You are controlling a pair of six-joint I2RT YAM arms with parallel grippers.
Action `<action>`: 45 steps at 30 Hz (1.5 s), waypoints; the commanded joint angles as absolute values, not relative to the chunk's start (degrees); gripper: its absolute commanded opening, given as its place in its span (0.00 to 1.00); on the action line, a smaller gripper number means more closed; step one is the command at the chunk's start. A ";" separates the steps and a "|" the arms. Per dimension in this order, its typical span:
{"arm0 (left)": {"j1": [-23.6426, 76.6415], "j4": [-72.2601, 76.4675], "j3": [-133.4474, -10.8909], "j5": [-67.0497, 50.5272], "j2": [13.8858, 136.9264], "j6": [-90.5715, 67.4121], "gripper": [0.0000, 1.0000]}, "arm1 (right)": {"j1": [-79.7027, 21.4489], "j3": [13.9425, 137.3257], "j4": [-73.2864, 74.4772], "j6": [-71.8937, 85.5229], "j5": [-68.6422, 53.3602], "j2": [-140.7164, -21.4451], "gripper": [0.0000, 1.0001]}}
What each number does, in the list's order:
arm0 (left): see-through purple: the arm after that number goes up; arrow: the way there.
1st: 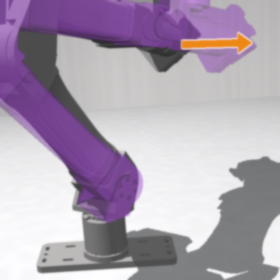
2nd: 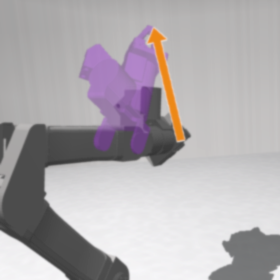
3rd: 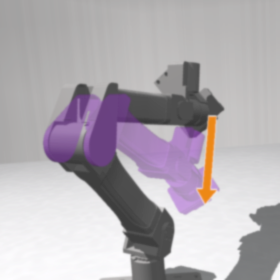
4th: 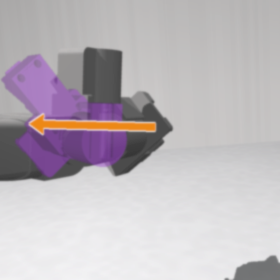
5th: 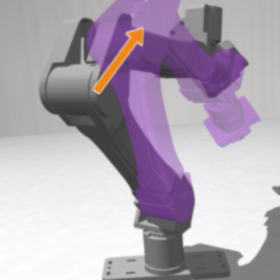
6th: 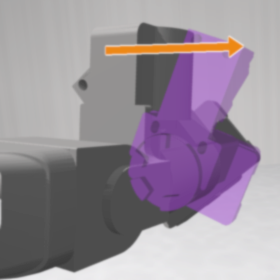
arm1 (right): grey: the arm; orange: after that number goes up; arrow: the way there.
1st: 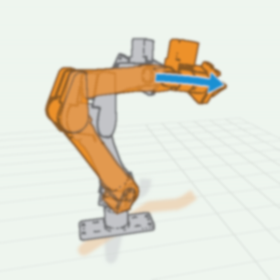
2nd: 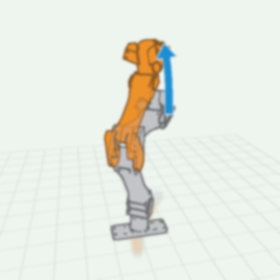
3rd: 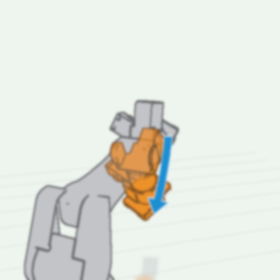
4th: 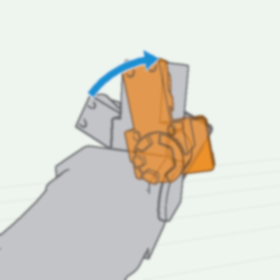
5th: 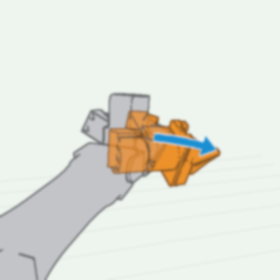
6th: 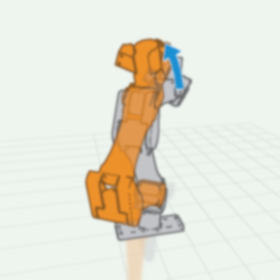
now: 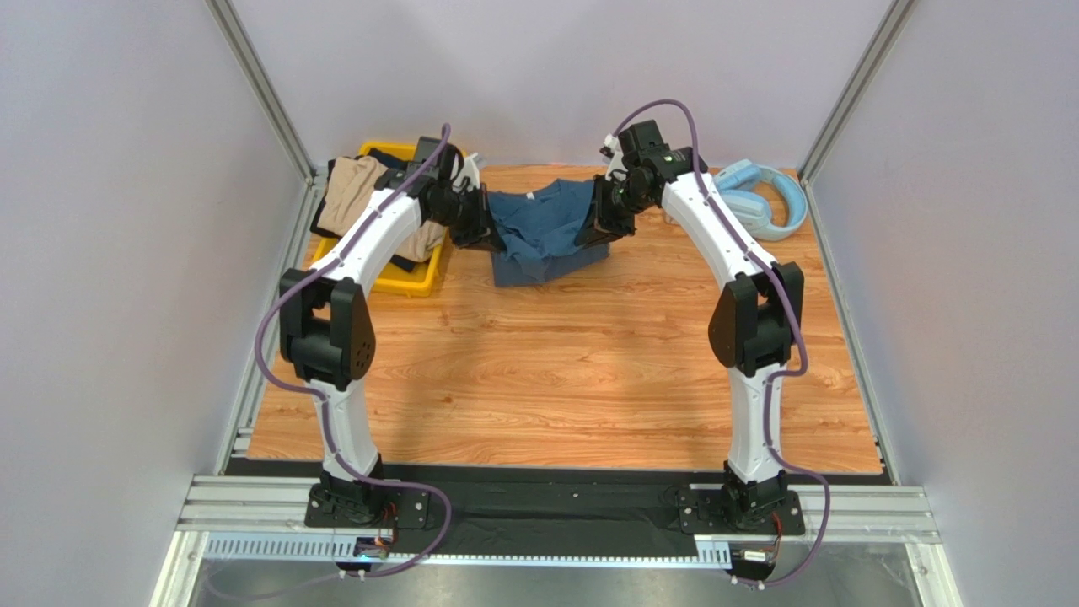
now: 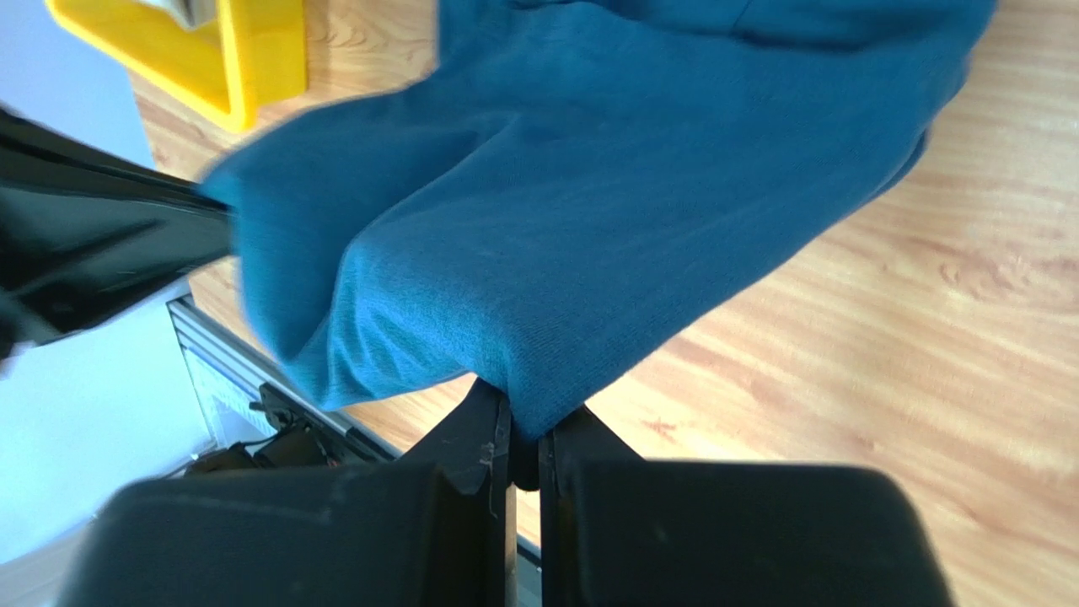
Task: Fold and stack the t-shirts
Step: Fold the tshirt
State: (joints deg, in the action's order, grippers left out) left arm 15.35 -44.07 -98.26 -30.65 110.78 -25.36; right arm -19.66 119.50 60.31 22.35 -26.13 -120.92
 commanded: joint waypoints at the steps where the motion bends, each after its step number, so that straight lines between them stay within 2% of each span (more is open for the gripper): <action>1: 14.94 -46.76 -109.84 -25.58 117.41 -25.75 0.00 | -18.72 125.06 60.12 21.36 -27.59 -126.11 0.00; 5: 14.68 -48.16 -121.08 -25.40 126.10 -26.45 0.00 | -17.41 129.54 58.37 22.06 -28.91 -130.07 0.00; 11: 14.33 -47.99 -128.13 -21.02 131.56 -27.68 0.00 | -15.21 130.60 52.40 24.17 -29.88 -133.15 0.00; 26: 12.39 -40.79 -136.05 -16.43 137.45 -29.00 0.00 | -10.90 132.01 32.01 33.82 -35.50 -139.04 0.00; 29: 12.22 -40.17 -137.63 -16.70 139.91 -29.62 0.00 | -10.46 132.10 27.36 36.99 -36.03 -141.23 0.03; 38: 12.04 -35.95 -139.66 -14.94 145.10 -33.04 0.01 | -9.84 133.77 15.39 44.73 -31.39 -148.26 0.06; 39: 12.04 -35.25 -139.92 -14.94 145.37 -33.31 0.04 | -9.67 134.73 15.03 45.95 -30.77 -148.71 0.09; 40: 11.95 -34.64 -140.27 -14.77 146.07 -34.09 0.21 | -9.75 135.00 13.99 46.49 -29.98 -149.15 0.22; 41: 11.61 -33.85 -140.71 -14.59 146.34 -34.45 0.28 | -9.67 135.26 13.80 46.84 -28.23 -149.50 0.40; 42: 11.51 -33.58 -141.15 -14.68 146.69 -34.63 0.30 | -9.67 135.61 13.62 47.02 -27.60 -149.85 0.43; 45: 10.90 -32.43 -141.59 -13.63 146.52 -34.80 0.53 | -9.23 135.97 13.45 47.29 -26.11 -149.50 0.51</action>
State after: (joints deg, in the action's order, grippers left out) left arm 12.19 -36.56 -138.32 -15.33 147.39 -33.56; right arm -10.33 132.03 19.07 45.17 -30.17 -150.28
